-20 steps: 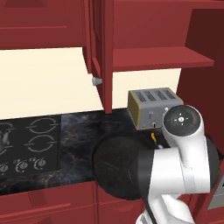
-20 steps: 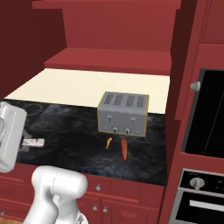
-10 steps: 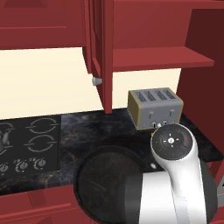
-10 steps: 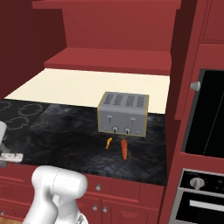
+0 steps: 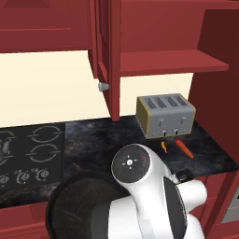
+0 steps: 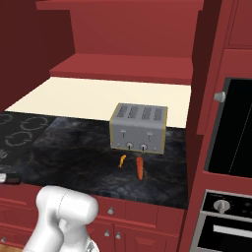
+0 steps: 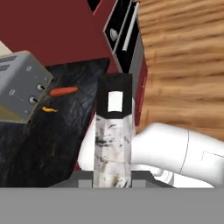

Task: Pick the pan from the cabinet and place it on the stove. Then turn on the stove burner for the pan.

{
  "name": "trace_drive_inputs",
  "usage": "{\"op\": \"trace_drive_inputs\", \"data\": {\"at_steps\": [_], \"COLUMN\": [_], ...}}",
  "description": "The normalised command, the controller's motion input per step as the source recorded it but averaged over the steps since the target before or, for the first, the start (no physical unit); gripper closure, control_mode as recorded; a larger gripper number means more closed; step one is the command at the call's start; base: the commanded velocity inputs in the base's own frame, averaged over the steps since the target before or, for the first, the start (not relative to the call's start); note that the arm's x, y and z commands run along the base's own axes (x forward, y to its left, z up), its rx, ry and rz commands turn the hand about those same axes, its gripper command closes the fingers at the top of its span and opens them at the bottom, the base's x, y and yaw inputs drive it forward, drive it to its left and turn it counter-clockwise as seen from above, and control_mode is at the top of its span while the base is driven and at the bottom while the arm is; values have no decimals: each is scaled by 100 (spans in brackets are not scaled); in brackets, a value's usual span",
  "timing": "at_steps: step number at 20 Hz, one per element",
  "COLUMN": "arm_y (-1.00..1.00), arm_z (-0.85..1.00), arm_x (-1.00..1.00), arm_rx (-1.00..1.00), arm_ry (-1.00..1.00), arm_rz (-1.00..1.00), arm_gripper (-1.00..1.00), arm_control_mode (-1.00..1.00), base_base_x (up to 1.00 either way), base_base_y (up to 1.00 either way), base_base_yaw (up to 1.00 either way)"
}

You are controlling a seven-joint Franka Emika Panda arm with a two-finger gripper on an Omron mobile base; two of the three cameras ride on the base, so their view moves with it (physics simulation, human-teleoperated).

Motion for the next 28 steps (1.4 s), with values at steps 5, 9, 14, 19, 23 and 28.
{"op": "trace_drive_inputs", "data": {"at_steps": [5,9,14,19,23,28], "arm_y": [57,48,58,58,39,22], "arm_z": [-7,-3,-16,-20,-26,-31], "arm_x": [48,60,63,60,62,61], "arm_rx": [3,6,1,0,0,0], "arm_ry": [3,0,0,0,0,0], "arm_rz": [0,0,-1,-7,-20,-27], "arm_gripper": [100,100,100,100,100,100], "arm_control_mode": [-100,-100,-100,-100,-100,-100], "base_base_x": [0,0,0,0,0,0], "base_base_y": [0,0,0,0,0,0], "base_base_yaw": [0,0,0,0,0,0]}}
